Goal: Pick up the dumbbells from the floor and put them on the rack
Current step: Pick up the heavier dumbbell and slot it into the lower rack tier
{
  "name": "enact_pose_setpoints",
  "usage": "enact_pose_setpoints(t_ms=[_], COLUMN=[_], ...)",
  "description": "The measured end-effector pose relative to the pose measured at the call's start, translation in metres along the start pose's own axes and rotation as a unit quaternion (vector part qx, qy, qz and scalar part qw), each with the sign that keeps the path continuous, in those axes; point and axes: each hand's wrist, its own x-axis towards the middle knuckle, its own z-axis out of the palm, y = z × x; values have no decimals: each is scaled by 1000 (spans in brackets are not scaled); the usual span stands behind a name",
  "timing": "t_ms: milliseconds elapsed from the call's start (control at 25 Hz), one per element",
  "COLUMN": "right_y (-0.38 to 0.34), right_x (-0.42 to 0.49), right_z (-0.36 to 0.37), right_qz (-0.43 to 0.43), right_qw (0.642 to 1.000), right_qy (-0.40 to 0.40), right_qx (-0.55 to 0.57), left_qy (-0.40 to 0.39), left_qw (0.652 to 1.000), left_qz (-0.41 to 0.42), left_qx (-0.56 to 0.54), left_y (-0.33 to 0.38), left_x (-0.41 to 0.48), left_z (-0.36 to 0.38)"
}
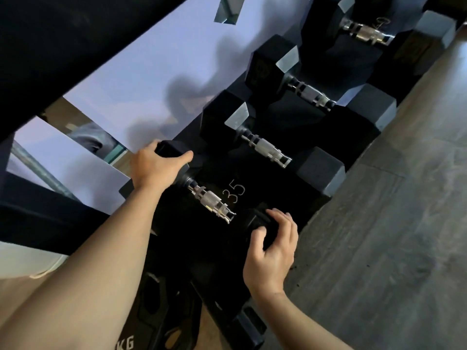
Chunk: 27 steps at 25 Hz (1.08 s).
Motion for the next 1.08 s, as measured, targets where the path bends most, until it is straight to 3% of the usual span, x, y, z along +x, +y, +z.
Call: enact_pose_setpoints(t_ms=[200,360,480,880,1080], right_y=[-8,-22,-27,-25,-29], right_x=[23,57,65,49,74], right_z=[-10,-11,-9,-10,-11], right_qz=[-52,97,234,238,362], right_qw=[994,972,948,944,899], right_qy=[-35,-175,-190,-182,-232], right_qx=[-92,-126,-100,-137,-84], left_qy=[-18,-30,-39,-91,-79], left_qw=[999,999,998,996,994], left_qz=[28,34,29,13,62], left_qx=[23,22,41,4,48], left_y=[-3,-6,-3,-10,-7], left_x=[2,0,1,-5,-3], left_z=[-2,-1,-5,-19,-7])
